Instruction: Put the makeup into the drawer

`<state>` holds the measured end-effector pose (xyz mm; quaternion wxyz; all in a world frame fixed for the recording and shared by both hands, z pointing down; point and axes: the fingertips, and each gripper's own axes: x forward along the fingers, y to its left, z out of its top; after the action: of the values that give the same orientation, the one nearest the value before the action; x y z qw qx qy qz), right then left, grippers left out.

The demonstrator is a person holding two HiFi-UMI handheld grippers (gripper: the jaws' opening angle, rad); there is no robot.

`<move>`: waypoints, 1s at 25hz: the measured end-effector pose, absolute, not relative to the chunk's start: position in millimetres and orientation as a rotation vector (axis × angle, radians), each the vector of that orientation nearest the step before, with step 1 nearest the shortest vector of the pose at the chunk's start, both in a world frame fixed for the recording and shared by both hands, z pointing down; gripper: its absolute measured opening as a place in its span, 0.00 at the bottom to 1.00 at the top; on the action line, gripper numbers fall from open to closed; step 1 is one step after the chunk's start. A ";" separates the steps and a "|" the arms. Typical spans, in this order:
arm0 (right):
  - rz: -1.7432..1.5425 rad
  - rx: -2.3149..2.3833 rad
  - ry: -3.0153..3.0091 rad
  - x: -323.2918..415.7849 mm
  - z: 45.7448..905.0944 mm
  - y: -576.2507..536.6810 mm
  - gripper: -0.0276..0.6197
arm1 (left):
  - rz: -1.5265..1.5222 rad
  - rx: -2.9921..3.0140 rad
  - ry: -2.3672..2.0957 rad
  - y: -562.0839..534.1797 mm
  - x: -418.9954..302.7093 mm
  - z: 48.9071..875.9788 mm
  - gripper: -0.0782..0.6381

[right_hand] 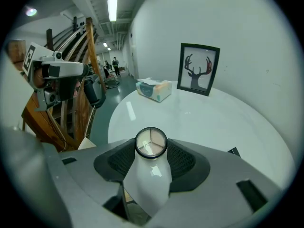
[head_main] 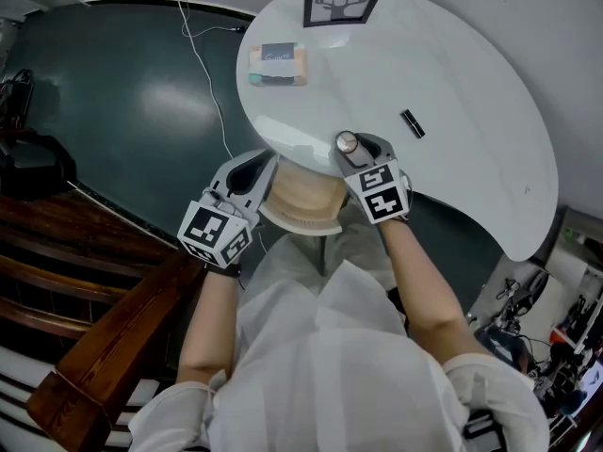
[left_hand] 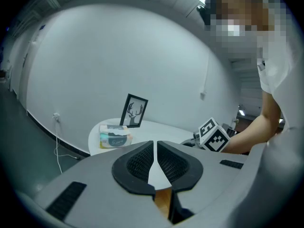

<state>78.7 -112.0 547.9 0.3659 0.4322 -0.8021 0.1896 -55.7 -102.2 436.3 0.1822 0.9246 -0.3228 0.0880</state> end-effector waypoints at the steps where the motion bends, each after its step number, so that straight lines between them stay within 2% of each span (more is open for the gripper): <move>1: 0.480 1.092 -2.071 73.5 547.5 -109.9 0.36 | 0.246 2.606 -0.920 -100.7 -58.3 436.4 0.15; 25: 0.315 0.652 -2.182 -30.9 563.2 -53.4 0.36 | 0.212 2.507 -1.098 -75.4 -104.7 444.9 0.15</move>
<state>-30.9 -53.4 563.2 0.4088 0.2587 -0.8662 0.1250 -104.7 -75.4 444.9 0.1970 0.8954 -0.3921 0.0758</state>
